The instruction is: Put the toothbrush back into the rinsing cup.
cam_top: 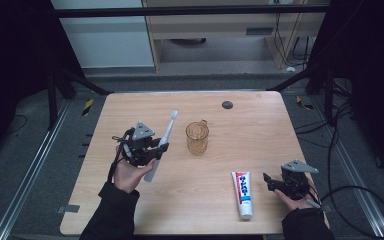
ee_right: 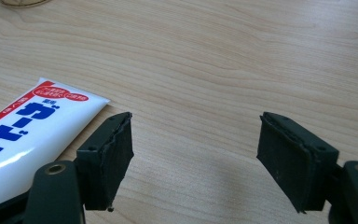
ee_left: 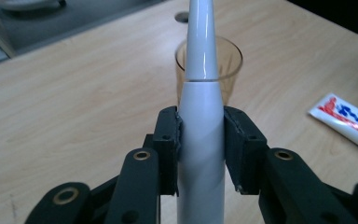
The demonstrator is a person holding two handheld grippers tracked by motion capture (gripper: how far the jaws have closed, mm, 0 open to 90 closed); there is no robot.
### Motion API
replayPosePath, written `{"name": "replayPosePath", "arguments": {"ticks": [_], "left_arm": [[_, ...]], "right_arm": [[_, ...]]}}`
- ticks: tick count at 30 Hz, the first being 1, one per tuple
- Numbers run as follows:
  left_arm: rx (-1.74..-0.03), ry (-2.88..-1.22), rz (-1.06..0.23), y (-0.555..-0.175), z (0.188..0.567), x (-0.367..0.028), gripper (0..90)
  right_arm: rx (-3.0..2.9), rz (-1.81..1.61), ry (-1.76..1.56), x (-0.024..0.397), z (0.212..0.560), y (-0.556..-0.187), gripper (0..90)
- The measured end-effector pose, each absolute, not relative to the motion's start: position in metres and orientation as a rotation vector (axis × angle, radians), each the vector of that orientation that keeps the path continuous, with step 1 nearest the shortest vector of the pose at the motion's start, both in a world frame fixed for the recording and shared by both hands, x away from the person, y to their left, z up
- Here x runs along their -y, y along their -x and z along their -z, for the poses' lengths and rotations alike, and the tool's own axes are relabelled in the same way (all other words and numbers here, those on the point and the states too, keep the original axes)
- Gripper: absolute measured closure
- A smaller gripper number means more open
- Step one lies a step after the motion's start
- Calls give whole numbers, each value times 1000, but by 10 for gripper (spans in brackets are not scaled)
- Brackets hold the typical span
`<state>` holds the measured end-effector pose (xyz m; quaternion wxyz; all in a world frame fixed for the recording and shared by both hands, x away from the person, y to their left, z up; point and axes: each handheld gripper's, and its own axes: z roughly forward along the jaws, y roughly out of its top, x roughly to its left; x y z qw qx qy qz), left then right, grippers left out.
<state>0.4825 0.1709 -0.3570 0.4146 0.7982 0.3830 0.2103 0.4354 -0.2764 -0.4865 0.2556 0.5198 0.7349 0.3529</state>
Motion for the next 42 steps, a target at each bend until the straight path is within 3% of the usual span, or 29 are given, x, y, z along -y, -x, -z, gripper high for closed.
{"name": "replayPosePath", "arguments": {"ticks": [13,42], "left_arm": [[-963,-1804,-661,-507,344,-165,671],[-926,-1557,-715,-555,329,-129,671]], "right_arm": [[-1982,-966,-1400,278,488,-435,258],[-1966,-972,-1399,277,493,-436,238]]}}
